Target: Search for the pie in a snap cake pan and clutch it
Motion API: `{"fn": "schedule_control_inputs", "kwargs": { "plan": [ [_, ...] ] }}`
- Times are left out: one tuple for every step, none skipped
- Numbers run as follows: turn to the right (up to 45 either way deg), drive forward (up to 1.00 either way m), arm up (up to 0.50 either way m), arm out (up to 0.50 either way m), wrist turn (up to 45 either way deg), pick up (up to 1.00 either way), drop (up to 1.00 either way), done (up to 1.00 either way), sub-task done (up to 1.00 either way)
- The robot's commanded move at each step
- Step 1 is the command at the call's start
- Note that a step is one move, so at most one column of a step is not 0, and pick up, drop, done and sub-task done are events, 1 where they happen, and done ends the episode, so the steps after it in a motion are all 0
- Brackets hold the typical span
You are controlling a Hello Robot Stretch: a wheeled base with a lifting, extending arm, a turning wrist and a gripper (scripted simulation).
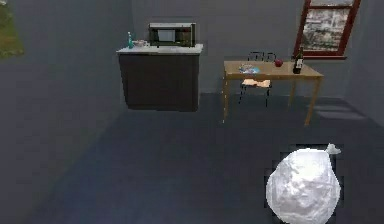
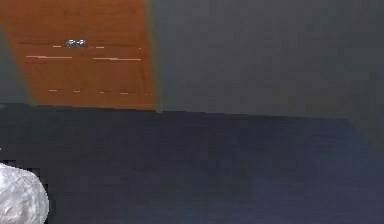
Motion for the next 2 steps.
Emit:
{"fn": "schedule_control_inputs", "kwargs": {
  "plan": [
    [0.0, 0.45, 0.00, 0.00, 0.0, 0.00, 0.00, 0.00, 0.00],
    [-15.0, 0.00, 0.00, 0.00, 0.0, 0.00, 0.00, 0.00, 0.00]
  ]
}}
